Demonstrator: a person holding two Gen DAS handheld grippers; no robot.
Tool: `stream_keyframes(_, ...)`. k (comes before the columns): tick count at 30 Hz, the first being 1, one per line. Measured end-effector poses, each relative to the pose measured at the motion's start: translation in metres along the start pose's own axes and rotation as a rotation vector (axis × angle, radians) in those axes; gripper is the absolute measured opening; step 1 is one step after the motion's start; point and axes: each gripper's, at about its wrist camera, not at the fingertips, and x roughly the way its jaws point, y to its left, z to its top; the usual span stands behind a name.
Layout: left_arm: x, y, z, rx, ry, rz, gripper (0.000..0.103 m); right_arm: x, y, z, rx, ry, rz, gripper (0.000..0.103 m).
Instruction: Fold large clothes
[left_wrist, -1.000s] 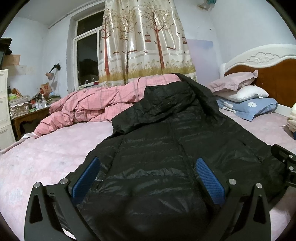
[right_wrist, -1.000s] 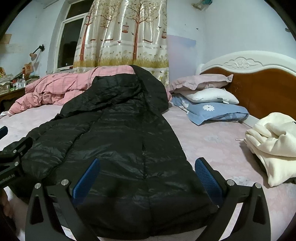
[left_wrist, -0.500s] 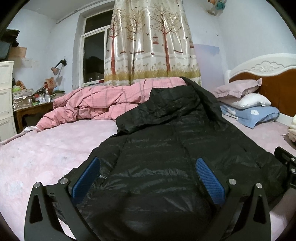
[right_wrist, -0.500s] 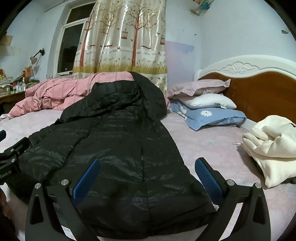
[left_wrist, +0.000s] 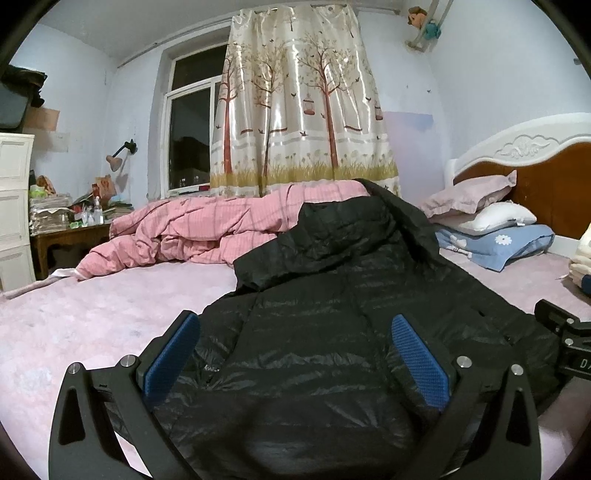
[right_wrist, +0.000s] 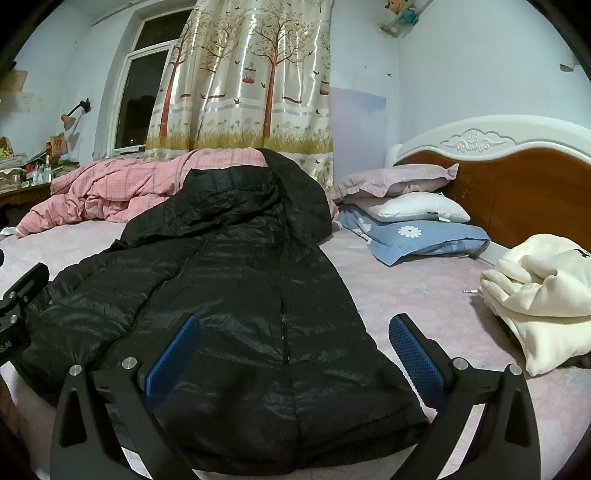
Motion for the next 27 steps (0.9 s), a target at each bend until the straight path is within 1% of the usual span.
stream_keyframes(5,0.0008,0.0041,0.0,-0.018,0.007,0.026,0.103,0.0,0.0003,0.0007,-0.001,-0.002,-0.003,0.102)
stream_keyframes(21,0.0028,0.0046,0.0012,-0.017,0.032,0.029,0.103,-0.0024,-0.0003,0.0016,0.0,0.01,0.002,0.102)
stream_keyframes(27,0.0009,0.0046,0.0024,-0.004,0.018,0.035,0.103,-0.0004,0.0,0.0011,0.005,0.021,0.005,0.102)
